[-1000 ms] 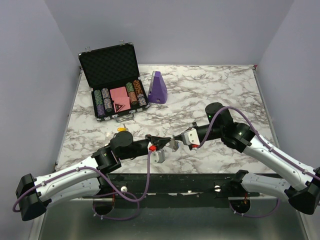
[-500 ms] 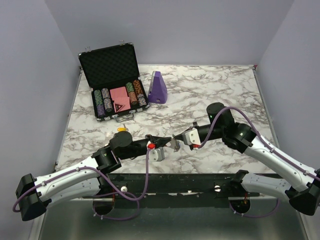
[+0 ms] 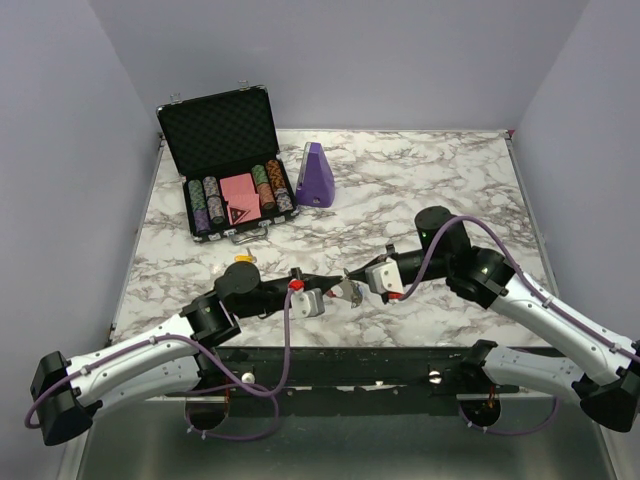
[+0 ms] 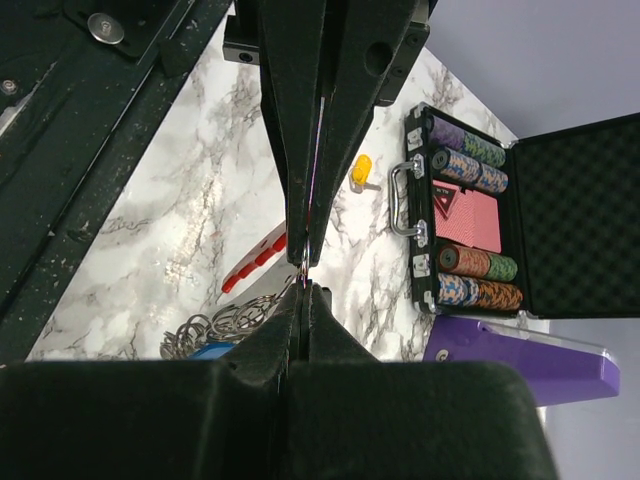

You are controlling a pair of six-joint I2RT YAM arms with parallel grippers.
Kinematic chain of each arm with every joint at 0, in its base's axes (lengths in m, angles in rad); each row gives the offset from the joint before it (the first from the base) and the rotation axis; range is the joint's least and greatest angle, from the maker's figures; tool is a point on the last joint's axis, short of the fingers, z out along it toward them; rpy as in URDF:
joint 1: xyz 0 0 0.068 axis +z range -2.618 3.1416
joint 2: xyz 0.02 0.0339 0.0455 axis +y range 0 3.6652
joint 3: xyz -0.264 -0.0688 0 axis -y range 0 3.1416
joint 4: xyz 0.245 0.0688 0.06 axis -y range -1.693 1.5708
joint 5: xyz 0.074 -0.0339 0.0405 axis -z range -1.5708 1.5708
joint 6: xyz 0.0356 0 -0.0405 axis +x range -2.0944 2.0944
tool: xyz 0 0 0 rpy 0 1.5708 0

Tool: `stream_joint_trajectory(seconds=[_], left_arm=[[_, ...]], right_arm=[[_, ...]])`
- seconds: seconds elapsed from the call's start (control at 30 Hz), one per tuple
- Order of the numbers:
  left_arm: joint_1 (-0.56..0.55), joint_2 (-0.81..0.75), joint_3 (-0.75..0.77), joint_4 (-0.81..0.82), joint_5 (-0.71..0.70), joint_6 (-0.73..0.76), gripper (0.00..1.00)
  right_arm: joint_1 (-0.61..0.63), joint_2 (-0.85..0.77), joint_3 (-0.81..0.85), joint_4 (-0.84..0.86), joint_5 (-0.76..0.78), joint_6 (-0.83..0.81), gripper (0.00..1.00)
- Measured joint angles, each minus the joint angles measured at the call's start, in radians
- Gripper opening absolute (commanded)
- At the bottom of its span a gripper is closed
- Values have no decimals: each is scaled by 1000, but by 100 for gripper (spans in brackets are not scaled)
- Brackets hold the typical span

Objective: Put the keys on the keyring

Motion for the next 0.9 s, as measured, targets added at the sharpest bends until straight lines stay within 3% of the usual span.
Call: stream_joint_trajectory(seconds=[0.9], left_arm=[[133, 47, 3, 66, 244, -272, 0]], right_arm=[[2, -30, -18, 8, -30, -120, 1]])
